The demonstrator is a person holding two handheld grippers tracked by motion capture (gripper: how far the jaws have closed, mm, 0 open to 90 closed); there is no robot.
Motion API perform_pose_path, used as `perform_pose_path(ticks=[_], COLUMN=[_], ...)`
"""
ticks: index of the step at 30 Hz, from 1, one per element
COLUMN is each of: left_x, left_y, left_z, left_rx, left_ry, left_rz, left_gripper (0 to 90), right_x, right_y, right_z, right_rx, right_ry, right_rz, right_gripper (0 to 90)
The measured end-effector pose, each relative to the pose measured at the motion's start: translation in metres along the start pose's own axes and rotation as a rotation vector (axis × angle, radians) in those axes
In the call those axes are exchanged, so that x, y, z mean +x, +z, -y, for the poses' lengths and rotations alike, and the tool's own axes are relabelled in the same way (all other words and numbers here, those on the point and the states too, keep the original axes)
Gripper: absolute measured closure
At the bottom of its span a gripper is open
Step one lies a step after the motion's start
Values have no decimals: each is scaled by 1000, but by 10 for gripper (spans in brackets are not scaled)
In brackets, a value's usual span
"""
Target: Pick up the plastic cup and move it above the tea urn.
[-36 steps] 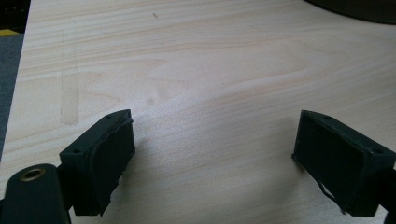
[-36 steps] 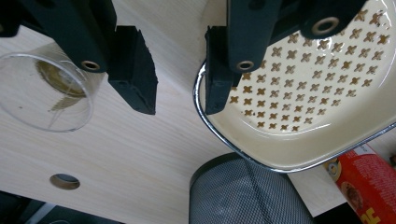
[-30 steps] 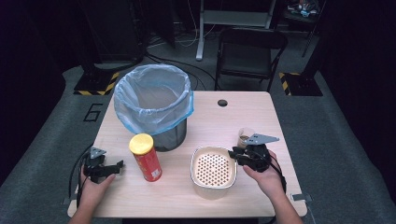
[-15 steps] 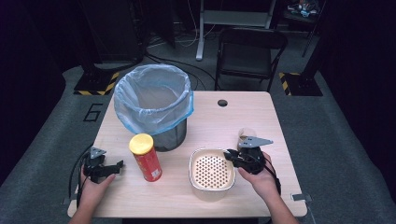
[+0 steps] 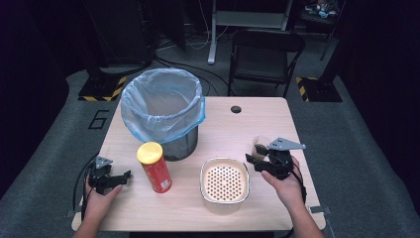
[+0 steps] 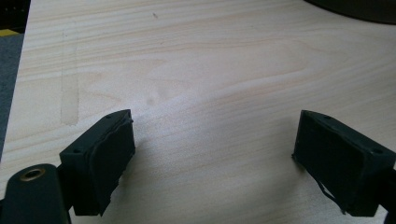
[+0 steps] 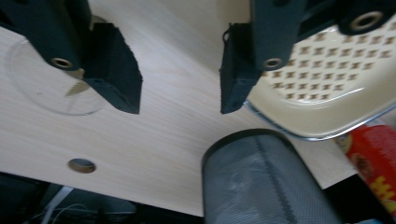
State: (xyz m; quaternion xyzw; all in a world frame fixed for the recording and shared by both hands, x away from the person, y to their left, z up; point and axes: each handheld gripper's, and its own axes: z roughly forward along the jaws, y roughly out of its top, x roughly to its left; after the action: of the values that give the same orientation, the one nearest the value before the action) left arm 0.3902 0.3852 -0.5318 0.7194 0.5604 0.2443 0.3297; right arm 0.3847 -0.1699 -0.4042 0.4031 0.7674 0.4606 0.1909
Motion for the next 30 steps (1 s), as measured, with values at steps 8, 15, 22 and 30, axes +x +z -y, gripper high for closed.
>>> perform_pose_path(ticks=[8,15,22,30], left_x=[0,0,-1,-1], left_y=[0,0,0,-1], left_z=[0,0,0,0], left_rx=[0,-1,1,1], left_ry=[2,-1,1,1], left_rz=[-4,-1,-2,-2], left_gripper=[122,122,123,123], right_x=[-37,-57,-64,-67], right_y=[17,36,51,65], right_z=[1,6,6,10], right_rx=[49,98,106,124], right_ry=[-15,30,29,24], right_rz=[143,185,211,242], right_gripper=[305,164,140,139])
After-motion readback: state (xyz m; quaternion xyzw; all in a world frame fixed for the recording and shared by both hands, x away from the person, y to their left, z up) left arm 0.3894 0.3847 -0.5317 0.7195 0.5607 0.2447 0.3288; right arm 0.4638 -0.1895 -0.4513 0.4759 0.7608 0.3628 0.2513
